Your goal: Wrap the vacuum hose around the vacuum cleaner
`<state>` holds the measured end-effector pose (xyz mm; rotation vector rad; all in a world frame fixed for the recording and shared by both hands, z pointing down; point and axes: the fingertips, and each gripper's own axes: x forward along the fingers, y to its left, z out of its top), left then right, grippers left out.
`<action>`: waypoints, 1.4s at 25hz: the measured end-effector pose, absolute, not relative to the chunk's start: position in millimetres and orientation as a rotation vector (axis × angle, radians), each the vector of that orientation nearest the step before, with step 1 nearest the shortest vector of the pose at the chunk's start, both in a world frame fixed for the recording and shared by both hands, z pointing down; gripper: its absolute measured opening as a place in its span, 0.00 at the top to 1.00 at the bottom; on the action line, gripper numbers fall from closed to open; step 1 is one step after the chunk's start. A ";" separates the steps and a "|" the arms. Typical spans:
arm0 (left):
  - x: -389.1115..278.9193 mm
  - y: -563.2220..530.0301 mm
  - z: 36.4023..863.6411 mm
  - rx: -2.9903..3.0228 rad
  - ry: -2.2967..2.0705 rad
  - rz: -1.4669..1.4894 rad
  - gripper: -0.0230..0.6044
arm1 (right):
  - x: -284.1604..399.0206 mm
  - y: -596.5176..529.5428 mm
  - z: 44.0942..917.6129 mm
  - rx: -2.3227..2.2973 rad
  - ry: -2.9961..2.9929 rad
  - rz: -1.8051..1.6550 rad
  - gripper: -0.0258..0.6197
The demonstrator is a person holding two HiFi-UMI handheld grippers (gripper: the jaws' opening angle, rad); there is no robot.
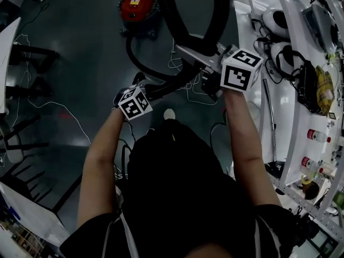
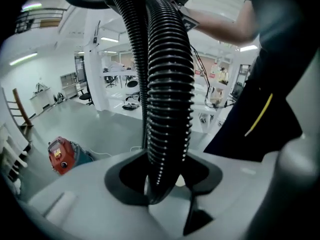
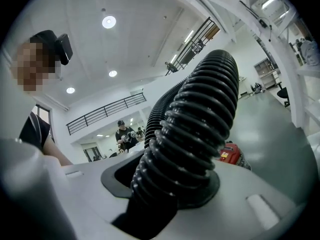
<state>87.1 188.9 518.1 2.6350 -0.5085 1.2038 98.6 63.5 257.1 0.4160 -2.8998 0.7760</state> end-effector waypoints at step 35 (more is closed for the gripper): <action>-2.0 121.7 455.3 2.790 -0.895 2.438 0.68 | 119.9 66.5 299.6 0.093 -2.855 1.142 0.65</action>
